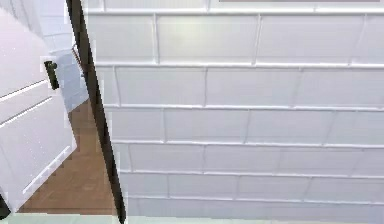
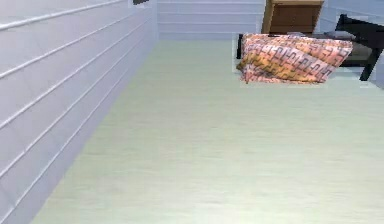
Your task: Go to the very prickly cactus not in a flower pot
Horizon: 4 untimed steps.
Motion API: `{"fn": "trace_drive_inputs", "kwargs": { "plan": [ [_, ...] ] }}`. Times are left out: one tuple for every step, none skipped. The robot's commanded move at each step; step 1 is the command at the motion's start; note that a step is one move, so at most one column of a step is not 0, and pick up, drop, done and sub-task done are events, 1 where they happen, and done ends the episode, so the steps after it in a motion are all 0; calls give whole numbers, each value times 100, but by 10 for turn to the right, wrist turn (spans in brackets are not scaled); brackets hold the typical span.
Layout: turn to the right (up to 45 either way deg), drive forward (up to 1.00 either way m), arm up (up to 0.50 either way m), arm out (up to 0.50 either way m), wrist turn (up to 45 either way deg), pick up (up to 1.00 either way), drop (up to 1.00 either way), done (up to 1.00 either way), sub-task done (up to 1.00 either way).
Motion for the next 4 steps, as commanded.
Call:
{"fn": "trace_drive_inputs", "kwargs": {
  "plan": [
    [0, 15, 0, 0, 0, 0, 0, 0, 0],
    [-450, 0, 0, 0, 0, 0, 0, 0, 0],
    [-330, 0, 0, 0, 0, 0, 0, 0, 0],
    [0, 90, 0, 0, 0, 0, 0, 0, 0]
  ]
}}
